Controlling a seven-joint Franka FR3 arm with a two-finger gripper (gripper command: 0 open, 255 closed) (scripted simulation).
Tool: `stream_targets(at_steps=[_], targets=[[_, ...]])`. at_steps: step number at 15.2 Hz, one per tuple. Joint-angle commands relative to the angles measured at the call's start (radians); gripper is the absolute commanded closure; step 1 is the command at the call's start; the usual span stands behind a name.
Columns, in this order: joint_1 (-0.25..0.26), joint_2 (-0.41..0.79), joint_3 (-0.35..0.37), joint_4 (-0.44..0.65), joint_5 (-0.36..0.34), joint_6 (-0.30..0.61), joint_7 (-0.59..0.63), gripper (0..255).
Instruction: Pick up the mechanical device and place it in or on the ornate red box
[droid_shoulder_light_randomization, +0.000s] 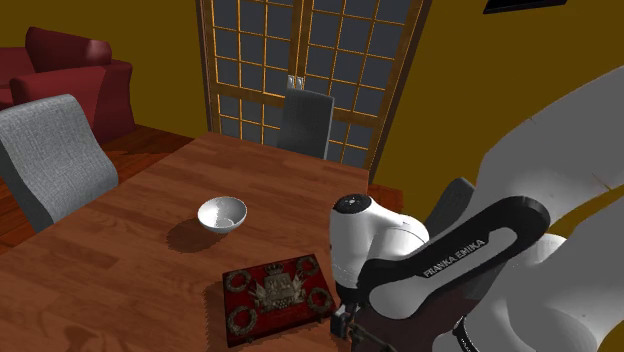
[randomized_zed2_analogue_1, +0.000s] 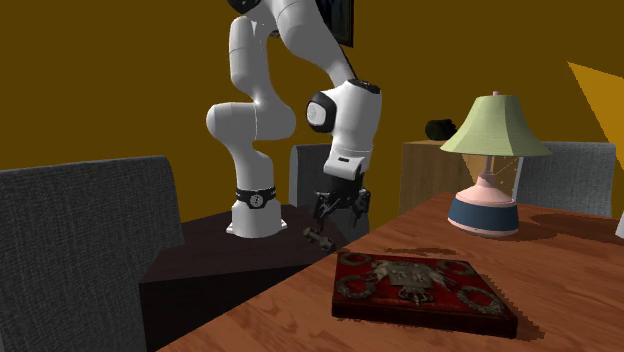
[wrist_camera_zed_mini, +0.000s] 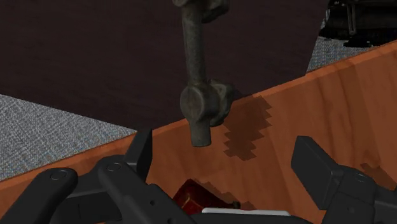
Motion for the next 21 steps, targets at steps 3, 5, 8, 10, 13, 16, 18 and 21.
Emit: stream_targets(at_steps=[3,5,8,10,13,16,18,21], targets=[[-0.025,0.093,0.003,-0.013,-0.053,0.065,-0.011,0],[-0.031,0.13,0.006,-0.021,-0.072,0.108,0.004,0],[-0.043,0.202,0.008,-0.033,-0.124,0.185,0.042,0],[-0.042,0.202,0.007,-0.033,-0.124,0.185,0.042,0],[-0.041,0.202,0.007,-0.033,-0.124,0.185,0.042,0],[-0.041,0.202,0.007,-0.033,-0.124,0.185,0.041,0],[-0.041,0.202,0.007,-0.033,-0.124,0.185,0.041,255],[-0.041,0.202,0.007,-0.033,-0.124,0.185,0.041,255]])
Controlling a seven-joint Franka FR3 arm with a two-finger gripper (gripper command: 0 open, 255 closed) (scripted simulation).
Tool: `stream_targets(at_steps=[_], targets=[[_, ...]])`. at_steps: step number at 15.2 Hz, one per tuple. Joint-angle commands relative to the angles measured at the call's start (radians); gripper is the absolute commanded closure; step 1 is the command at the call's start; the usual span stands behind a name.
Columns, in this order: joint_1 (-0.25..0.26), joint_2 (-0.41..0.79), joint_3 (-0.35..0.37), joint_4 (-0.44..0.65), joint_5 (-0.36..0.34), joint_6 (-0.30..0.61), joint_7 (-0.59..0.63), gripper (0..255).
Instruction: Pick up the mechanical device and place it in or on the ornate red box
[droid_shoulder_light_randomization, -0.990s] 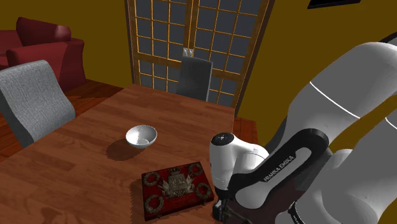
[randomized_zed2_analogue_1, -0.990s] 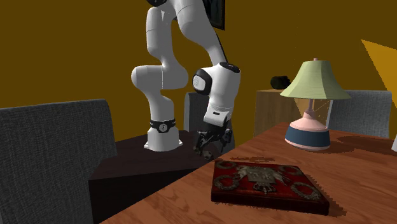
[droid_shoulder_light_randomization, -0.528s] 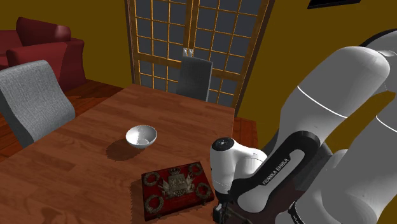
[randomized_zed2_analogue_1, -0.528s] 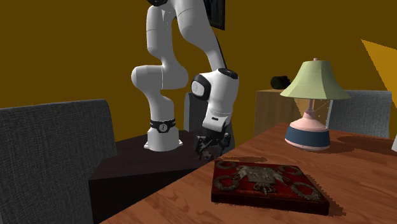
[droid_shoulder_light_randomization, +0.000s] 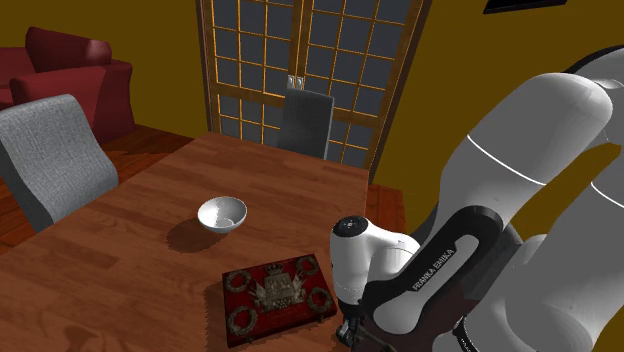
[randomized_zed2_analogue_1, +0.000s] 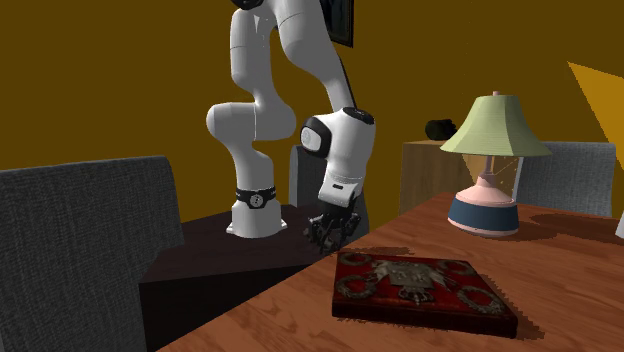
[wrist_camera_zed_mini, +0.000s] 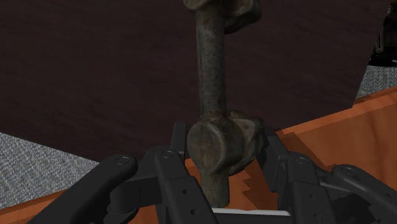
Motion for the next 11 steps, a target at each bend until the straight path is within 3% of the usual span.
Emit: stream_targets(at_steps=[1,5,11], targets=[[0.0,0.0,0.0,0.0,0.0,0.0,0.0,255],[0.0,0.0,0.0,0.0,0.0,0.0,0.0,255],[0.029,-0.147,0.0,-0.003,0.106,-0.133,-0.071,255]])
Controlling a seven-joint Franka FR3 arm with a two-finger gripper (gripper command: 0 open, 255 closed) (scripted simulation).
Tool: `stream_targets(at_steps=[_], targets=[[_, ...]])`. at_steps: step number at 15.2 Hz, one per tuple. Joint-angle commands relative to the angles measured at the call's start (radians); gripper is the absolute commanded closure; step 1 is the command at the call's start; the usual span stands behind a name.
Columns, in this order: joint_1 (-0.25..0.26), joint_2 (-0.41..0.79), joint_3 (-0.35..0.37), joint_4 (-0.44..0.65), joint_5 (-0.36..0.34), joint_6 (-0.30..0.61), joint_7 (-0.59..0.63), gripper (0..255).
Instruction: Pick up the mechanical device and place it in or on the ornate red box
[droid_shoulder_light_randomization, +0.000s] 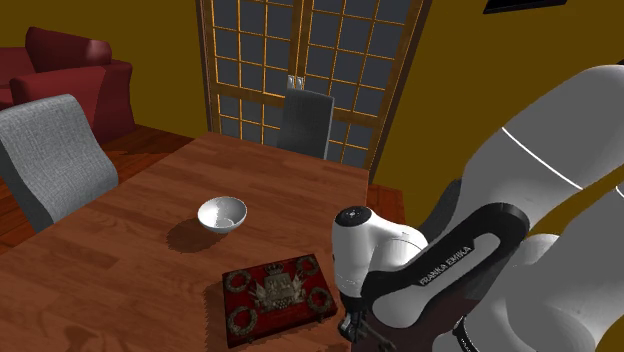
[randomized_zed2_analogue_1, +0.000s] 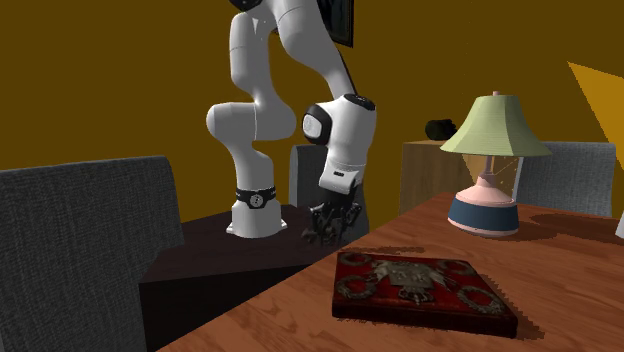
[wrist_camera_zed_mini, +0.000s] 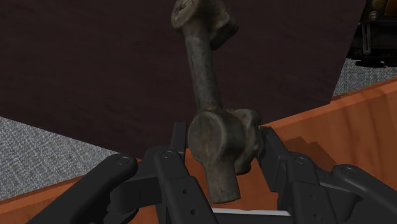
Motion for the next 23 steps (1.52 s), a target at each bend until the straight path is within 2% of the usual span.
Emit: stream_targets(at_steps=[1,8,17,23], targets=[[0.01,-0.047,-0.005,-0.002,0.027,-0.044,-0.019,255],[0.041,-0.195,-0.033,0.01,0.071,-0.199,-0.053,255],[0.064,-0.345,-0.075,0.045,0.078,-0.383,-0.068,255],[-0.039,-0.079,-0.043,0.276,-0.057,-0.348,-0.001,255]])
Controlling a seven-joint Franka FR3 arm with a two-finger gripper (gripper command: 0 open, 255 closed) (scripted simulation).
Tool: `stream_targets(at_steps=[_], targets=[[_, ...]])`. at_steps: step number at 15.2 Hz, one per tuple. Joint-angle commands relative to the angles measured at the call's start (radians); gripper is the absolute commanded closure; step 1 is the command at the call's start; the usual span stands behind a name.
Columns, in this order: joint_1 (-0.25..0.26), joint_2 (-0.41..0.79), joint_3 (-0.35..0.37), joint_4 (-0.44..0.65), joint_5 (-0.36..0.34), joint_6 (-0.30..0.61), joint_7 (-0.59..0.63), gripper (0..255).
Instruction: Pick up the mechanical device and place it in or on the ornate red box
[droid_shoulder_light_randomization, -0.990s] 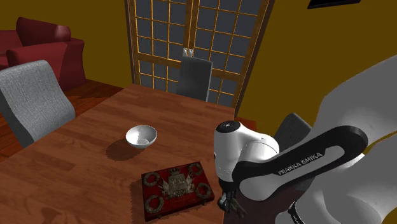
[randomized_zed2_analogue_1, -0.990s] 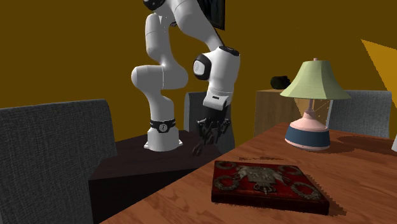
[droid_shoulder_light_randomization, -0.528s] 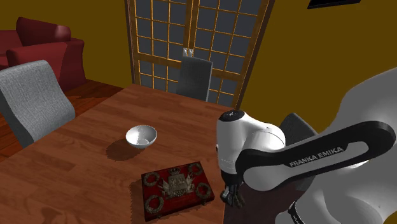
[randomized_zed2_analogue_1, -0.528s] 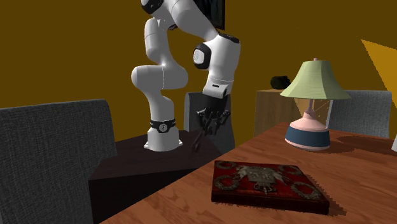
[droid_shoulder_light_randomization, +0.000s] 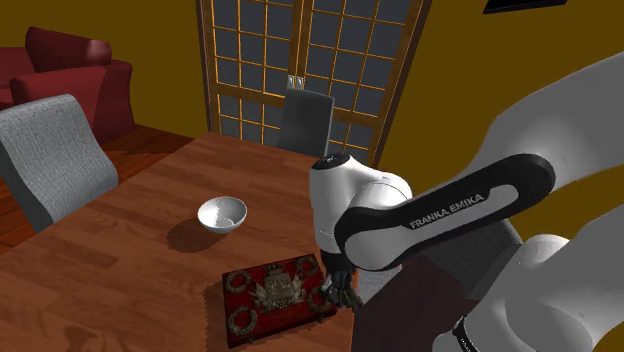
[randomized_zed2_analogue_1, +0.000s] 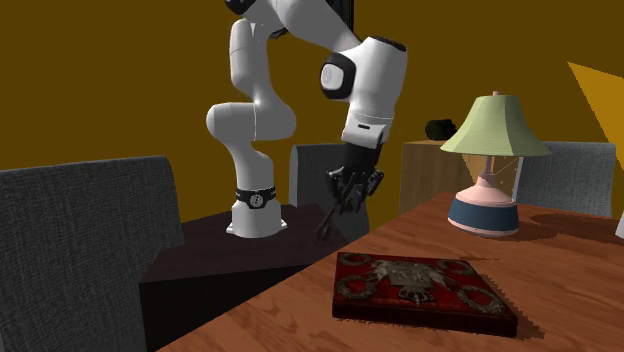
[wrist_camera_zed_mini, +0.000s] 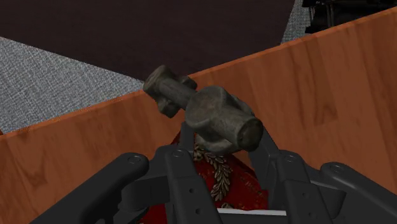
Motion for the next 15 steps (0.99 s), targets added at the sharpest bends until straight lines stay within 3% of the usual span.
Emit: stream_targets(at_steps=[1,7,15], targets=[[-0.027,0.088,0.009,0.082,-0.051,0.002,0.029,255],[-0.055,0.33,0.009,0.34,-0.197,-0.039,0.121,255],[-0.008,0.614,-0.027,0.708,-0.338,-0.158,0.199,255]])
